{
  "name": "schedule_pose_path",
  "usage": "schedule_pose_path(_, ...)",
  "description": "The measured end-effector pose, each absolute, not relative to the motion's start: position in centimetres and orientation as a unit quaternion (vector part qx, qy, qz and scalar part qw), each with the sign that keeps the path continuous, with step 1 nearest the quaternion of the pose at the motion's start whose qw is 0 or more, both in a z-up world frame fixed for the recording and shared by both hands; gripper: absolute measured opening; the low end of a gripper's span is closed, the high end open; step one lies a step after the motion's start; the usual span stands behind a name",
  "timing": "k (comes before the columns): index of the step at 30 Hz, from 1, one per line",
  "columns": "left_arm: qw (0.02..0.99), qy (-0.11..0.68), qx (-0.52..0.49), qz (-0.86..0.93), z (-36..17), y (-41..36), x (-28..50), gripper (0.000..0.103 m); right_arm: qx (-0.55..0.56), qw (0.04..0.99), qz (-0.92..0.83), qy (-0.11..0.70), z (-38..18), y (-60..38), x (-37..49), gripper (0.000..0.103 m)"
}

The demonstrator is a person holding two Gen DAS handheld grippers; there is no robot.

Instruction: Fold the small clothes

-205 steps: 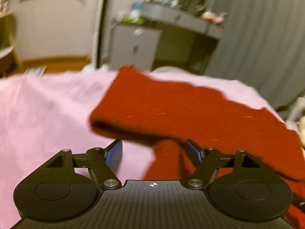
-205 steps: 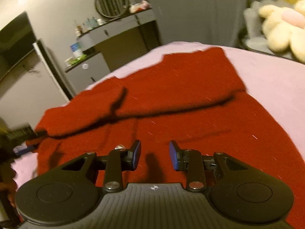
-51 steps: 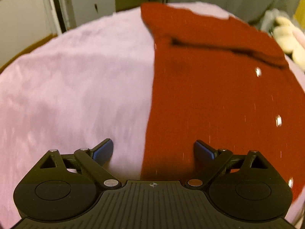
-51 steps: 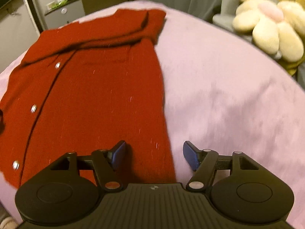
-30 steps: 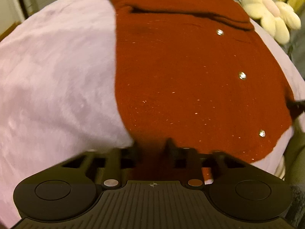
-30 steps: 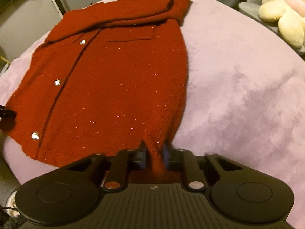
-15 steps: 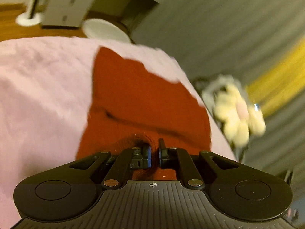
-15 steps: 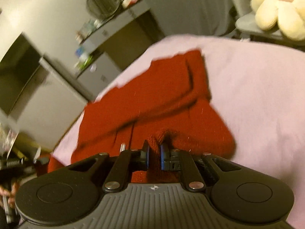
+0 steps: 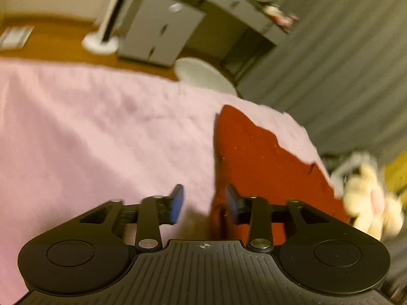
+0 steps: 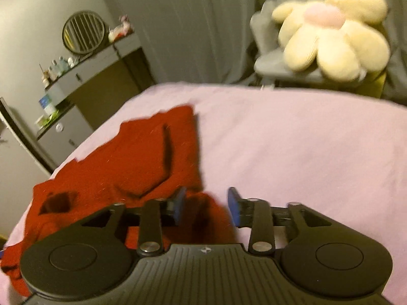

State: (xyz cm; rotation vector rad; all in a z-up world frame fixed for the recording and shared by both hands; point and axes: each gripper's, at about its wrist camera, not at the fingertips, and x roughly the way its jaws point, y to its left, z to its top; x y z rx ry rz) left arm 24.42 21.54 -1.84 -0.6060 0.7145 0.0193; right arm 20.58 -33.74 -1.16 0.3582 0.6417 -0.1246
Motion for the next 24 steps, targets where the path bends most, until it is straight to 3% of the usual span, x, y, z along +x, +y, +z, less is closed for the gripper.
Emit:
schedule_pose_path(2, 0.904, 0.351, -0.244, -0.024, -1.9, 21.2, 23.8, 0.058, 0.138, 0.940, -0.057, 0.308, -0.6, -34.3, 20.1, 0.041)
schedule_pose_path(5, 0.918, 0.357, -0.165, -0.058, -2.4, 19.9, 22.2, 0.061, 0.057, 0.944, -0.024, 0.323, -1.0, -33.4, 19.8, 0.041)
schedule_pose_path(10, 0.909, 0.393, -0.101, -0.095, -4.2, 17.1, 22.0, 0.061, -0.043, 0.937, 0.024, 0.345, -2.0, -29.6, 20.0, 0.041)
schedule_pose_path(16, 0.919, 0.379, -0.028, -0.110, -3.7, 12.7, 25.2, 0.061, -0.036, 0.935, 0.053, 0.349, -2.2, -25.6, 21.7, 0.042)
schedule_pose_path(20, 0.924, 0.366, -0.106, -0.044, -2.9, 13.7, 28.3, 0.061, -0.039, 0.934, 0.074, 0.347, -2.2, -23.9, 21.5, 0.043)
schedule_pose_path(24, 0.927, 0.341, -0.159, -0.006, -2.7, 16.1, 28.6, 0.061, -0.020, 0.940, 0.042, 0.337, -1.9, -25.6, 21.3, 0.053)
